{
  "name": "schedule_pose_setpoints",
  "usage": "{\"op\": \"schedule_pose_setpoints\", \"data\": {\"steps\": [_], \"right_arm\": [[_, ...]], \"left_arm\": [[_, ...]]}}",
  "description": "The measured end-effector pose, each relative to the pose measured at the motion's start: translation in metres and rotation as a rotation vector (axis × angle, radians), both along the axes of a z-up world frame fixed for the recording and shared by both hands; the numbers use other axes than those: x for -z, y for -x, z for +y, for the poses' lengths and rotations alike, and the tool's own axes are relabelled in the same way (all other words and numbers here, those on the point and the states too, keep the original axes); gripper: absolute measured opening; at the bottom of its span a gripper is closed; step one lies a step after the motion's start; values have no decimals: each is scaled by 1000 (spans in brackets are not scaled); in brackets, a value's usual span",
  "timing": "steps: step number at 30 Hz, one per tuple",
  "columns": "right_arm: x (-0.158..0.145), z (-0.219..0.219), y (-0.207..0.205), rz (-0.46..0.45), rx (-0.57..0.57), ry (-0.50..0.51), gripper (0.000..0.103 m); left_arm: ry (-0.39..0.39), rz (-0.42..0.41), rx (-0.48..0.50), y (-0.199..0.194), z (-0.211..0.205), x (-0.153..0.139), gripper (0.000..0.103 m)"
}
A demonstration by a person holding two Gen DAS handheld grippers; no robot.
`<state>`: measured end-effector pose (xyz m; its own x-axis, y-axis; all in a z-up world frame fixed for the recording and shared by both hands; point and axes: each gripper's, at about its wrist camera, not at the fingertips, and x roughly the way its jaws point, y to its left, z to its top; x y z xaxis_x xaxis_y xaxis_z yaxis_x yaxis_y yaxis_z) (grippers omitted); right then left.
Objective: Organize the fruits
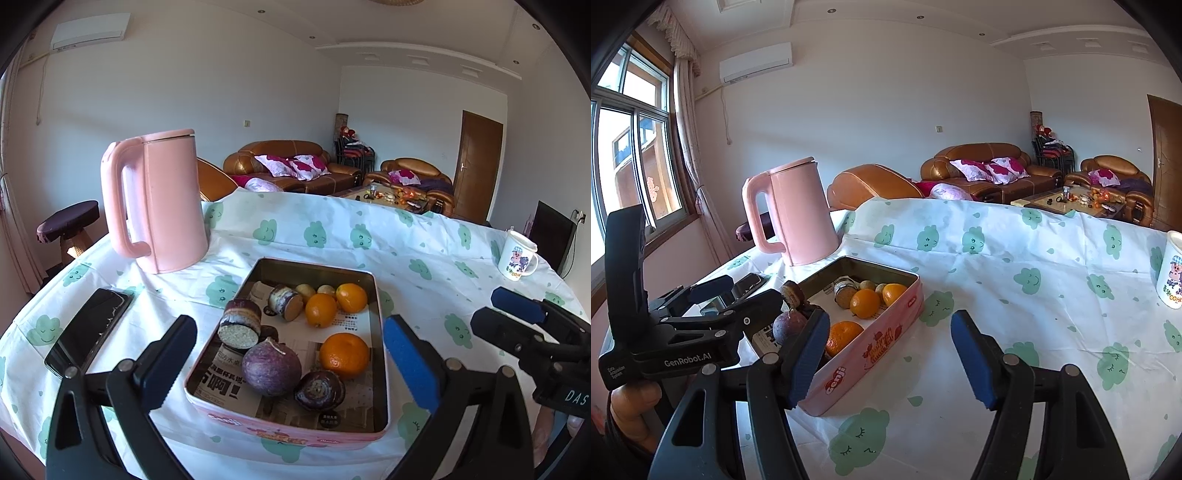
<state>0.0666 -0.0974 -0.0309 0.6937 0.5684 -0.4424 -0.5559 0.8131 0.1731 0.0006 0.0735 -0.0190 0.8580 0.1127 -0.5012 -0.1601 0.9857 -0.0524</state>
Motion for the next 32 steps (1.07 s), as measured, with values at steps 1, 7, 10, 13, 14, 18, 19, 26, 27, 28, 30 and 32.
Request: {"op": "schedule_pose_setpoints", "data": {"steps": [1, 7, 10, 13, 14, 18, 19, 26, 27, 28, 30, 32], "right_arm": [[0, -1, 0, -1, 1, -1, 70], [-3, -7, 4, -19, 15, 3, 70], [-4, -12, 6, -32, 30, 8, 70], [-7, -17, 7, -41, 40, 1, 70], [-8, -19, 8, -44, 43, -1, 70], [-11, -23, 11, -55, 49, -10, 70], [-11, -24, 11, -56, 50, -11, 70], [-3, -25, 9, -44, 53, -1, 70], [-1, -26, 9, -42, 55, 1, 70], [0, -27, 8, -38, 59, 5, 70], [2, -30, 7, -32, 72, 17, 70], [4, -35, 6, -34, 93, 46, 70]], "left_arm": [[-2, 1, 2, 0, -1, 0, 103], [-21, -3, -3, 0, -4, -2, 103], [-30, -17, -6, 1, -7, -5, 103], [-25, -31, 10, 3, -9, -9, 103], [-25, -31, 11, 3, -10, -9, 103], [-42, -25, 6, 1, -14, -9, 103], [-47, -21, 4, 0, -14, -8, 103], [-62, -8, -9, -1, -16, -2, 103], [-65, -8, -7, -1, -17, -2, 103], [-68, -11, -11, 0, -17, -2, 103], [-72, -14, -8, 1, -17, -2, 103], [-76, -15, -17, 1, -17, -2, 103]]}}
